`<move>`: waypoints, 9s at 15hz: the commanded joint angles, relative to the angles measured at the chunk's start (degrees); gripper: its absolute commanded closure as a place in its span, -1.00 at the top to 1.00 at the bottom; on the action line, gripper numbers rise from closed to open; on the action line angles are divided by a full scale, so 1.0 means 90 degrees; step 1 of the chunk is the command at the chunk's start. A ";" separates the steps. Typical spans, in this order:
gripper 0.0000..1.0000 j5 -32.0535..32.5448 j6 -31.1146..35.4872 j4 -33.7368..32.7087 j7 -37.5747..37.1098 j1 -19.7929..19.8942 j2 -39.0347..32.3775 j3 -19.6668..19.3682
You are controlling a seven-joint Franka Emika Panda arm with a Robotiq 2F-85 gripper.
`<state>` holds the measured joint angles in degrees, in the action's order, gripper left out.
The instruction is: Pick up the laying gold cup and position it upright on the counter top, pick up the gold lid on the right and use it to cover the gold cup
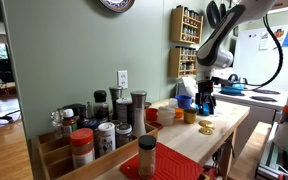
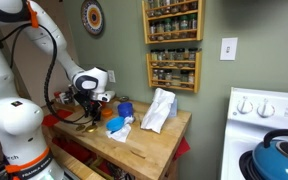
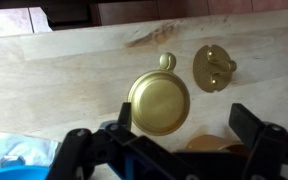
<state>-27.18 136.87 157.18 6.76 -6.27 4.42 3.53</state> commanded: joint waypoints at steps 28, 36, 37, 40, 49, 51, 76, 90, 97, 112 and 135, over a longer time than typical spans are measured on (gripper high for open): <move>0.74 0.1765 0.1246 0.0057 -0.2211 -0.0111 -0.0949 0.0406; 0.41 0.1656 0.1109 0.0026 -0.2057 -0.0059 -0.0862 0.0382; 0.40 0.1662 0.1087 0.0029 -0.2064 -0.0050 -0.0835 0.0375; 0.73 0.1649 0.1086 0.0016 -0.2046 -0.0042 -0.0861 0.0373; 0.99 0.1602 0.1113 -0.0016 -0.1998 -0.0046 -0.1084 0.0394; 0.91 0.1558 0.1146 0.0045 -0.1959 -0.0042 -0.1042 0.0400; 0.42 0.1555 0.0576 0.0063 -0.1550 0.0186 -0.0145 0.0154; 0.37 0.1605 -0.0436 0.0085 -0.1507 -0.0023 0.0917 0.0260; 0.34 0.1550 -0.0416 -0.0158 -0.1361 -0.0391 0.0804 0.0497; 0.36 0.1807 -0.0366 -0.1090 -0.1349 -0.0461 -0.0056 0.0648; 0.28 0.2646 -0.0242 -0.1522 -0.1957 -0.0405 -0.0733 0.0621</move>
<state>-5.17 133.88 143.94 -9.03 -10.01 -1.06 8.92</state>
